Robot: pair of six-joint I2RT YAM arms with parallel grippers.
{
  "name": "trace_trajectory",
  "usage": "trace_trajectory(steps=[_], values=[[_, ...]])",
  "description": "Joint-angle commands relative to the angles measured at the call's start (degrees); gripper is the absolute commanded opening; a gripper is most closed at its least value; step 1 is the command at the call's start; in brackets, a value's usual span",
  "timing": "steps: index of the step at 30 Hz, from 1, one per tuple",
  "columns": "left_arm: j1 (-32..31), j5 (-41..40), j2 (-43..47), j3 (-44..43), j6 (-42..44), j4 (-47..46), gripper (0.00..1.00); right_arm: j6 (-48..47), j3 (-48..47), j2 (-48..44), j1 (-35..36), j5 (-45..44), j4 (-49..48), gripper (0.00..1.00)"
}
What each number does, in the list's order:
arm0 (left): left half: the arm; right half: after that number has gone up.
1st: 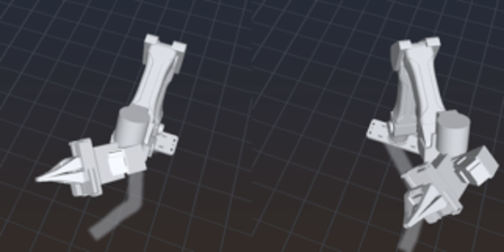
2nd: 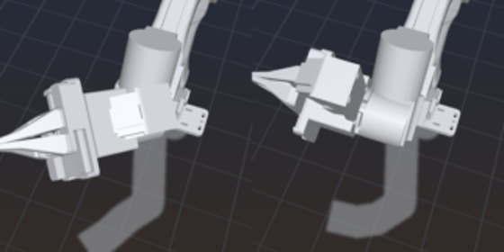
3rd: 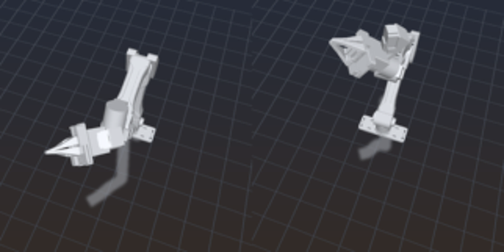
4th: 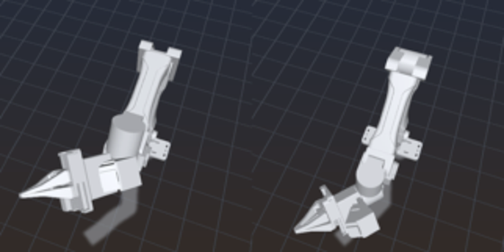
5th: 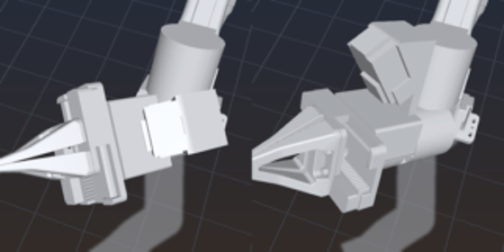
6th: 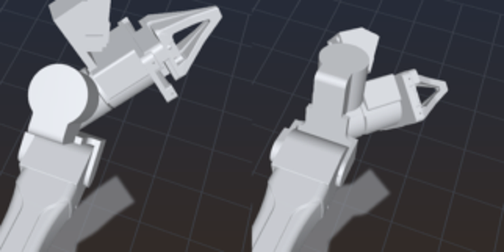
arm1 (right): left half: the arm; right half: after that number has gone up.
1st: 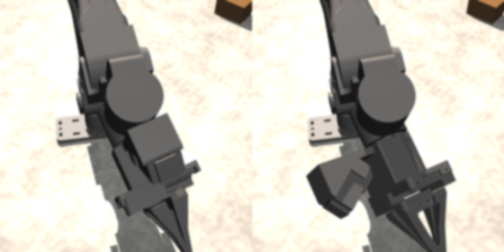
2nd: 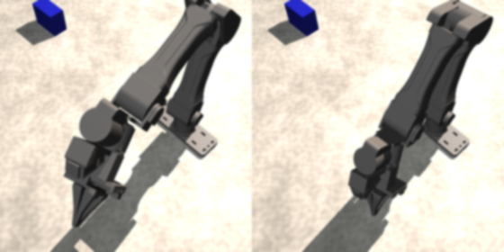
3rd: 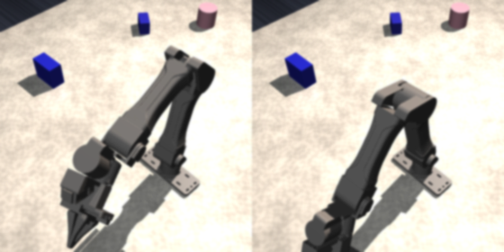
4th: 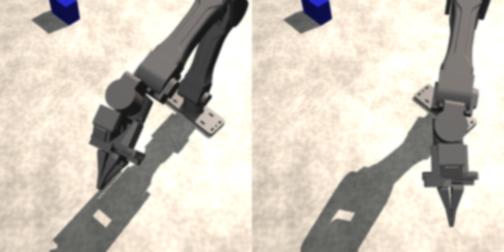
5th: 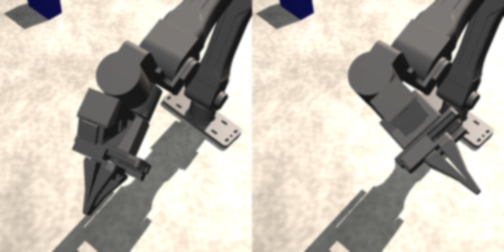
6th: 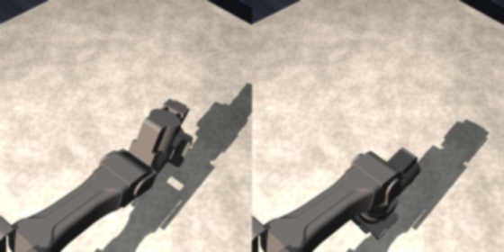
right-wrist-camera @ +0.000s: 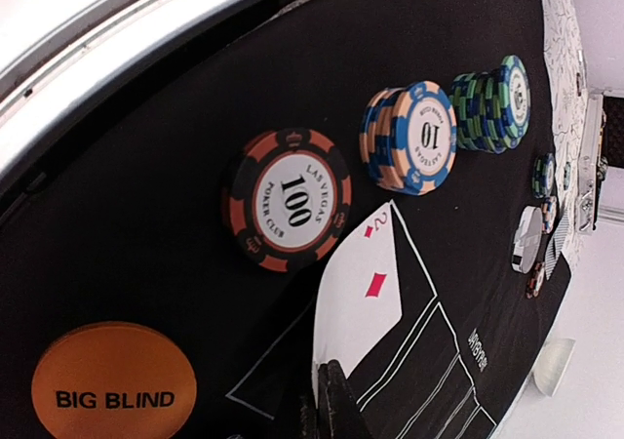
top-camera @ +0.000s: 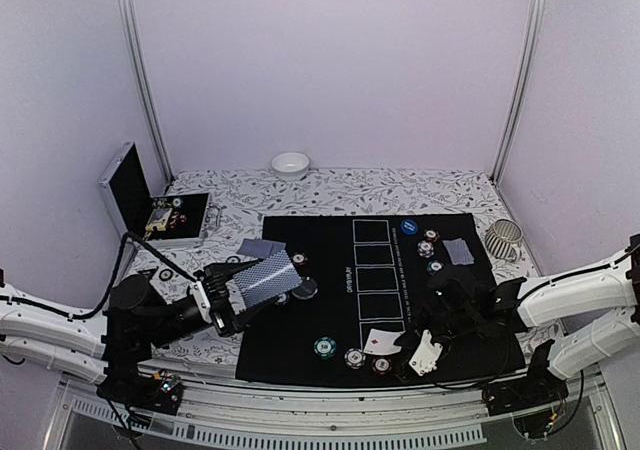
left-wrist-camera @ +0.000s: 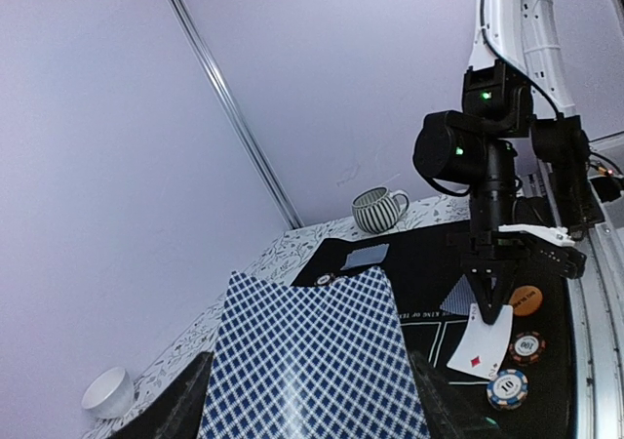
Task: Distribute texas hold em gaming equipment
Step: Distribute the poker card in the community card area.
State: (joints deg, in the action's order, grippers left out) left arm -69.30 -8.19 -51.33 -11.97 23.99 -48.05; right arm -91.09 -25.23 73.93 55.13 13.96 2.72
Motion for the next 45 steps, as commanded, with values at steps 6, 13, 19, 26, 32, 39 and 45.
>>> trace_trajectory(steps=[6, 13, 19, 26, 32, 39, 45], values=[[1.2, 0.2, 1.7, 2.2, 0.2, -3.9, 0.6, -8.3, -5.4, 5.9, 0.3, -3.5, 1.9, 0.02], [1.8, 0.6, 3.1, 2.8, 0.6, -3.1, 0.6, -14.5, -6.4, 7.2, 0.3, -4.2, 2.9, 0.02], [2.4, 1.3, 2.8, 2.8, 0.1, -3.4, 0.6, -20.5, -5.9, 6.3, 0.4, -4.6, 3.9, 0.02], [2.6, 1.6, 1.9, 2.3, 0.3, -3.6, 0.6, -20.2, -5.7, 5.0, 0.3, -6.7, 2.7, 0.29], [2.8, 1.0, 2.8, 2.0, 0.8, -2.3, 0.6, -20.5, -4.3, 0.4, 0.4, -9.0, 4.5, 0.45], [2.9, 0.6, 3.1, 1.1, 0.9, -0.6, 0.6, -19.4, -5.8, -7.2, 0.3, -13.5, 8.3, 0.61], [2.9, 1.8, 1.3, -0.6, -0.3, 0.2, 0.6, 16.4, -13.9, -14.5, -0.7, -9.0, -3.2, 0.72]])
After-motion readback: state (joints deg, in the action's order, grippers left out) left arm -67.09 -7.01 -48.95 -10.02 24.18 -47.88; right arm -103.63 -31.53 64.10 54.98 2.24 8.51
